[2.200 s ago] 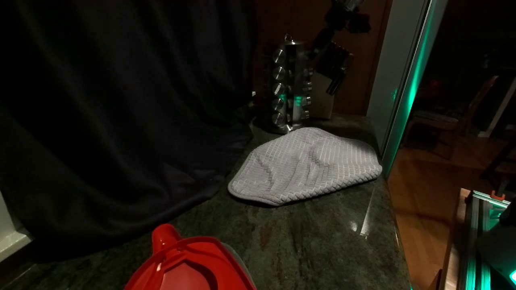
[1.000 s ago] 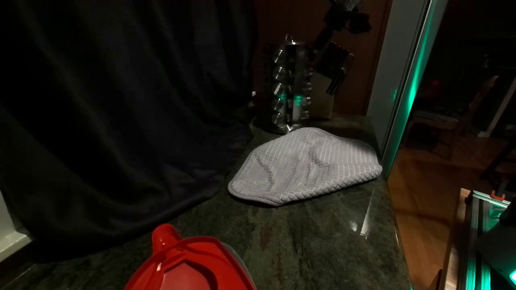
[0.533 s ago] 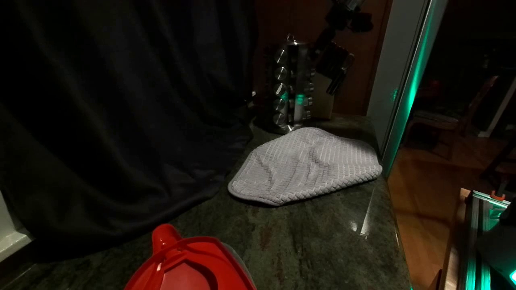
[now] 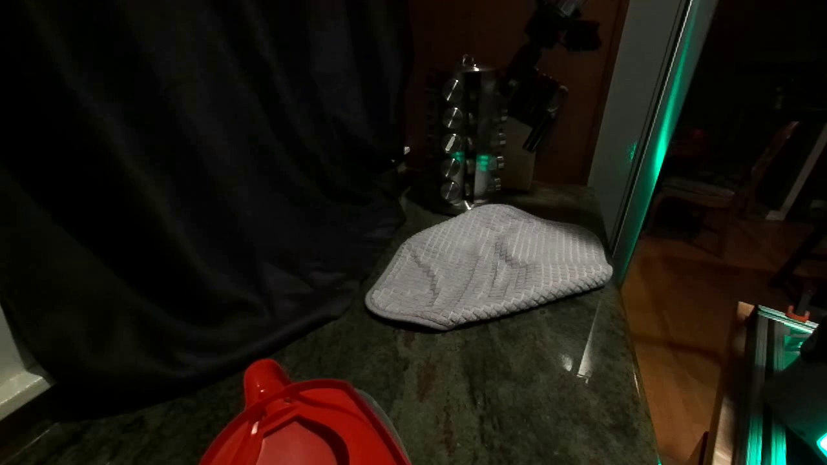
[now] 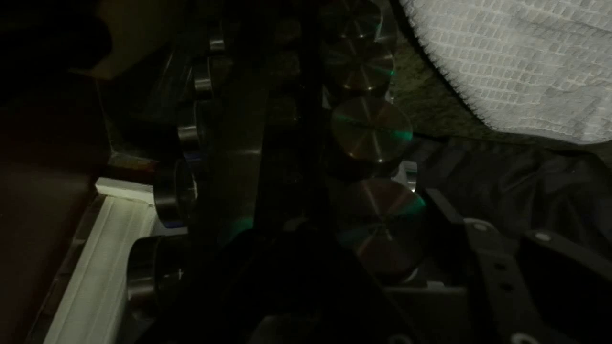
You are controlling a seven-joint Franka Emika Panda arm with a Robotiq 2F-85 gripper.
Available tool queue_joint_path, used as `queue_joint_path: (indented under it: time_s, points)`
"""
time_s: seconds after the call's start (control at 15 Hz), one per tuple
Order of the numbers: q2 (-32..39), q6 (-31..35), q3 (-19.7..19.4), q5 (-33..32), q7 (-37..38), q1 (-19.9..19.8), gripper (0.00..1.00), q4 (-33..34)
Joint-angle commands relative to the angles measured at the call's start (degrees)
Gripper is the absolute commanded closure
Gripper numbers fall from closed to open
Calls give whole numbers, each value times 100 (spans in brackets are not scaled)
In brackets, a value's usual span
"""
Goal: Remove one glass jar from the stand on the right and put it on the countertop.
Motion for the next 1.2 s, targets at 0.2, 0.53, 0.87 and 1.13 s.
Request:
queue_joint_path:
  time_s: [0.2,0.53,0.87,1.13]
  points:
    - [-342,273,34,7,-46,-48,76,-319]
    - [-371,241,32,-110,61,-43,76,-335]
    - [-407,-372,4,-95,-484,-60,76,-210]
    - [-440,269,47,-153,71,-34,76,-374]
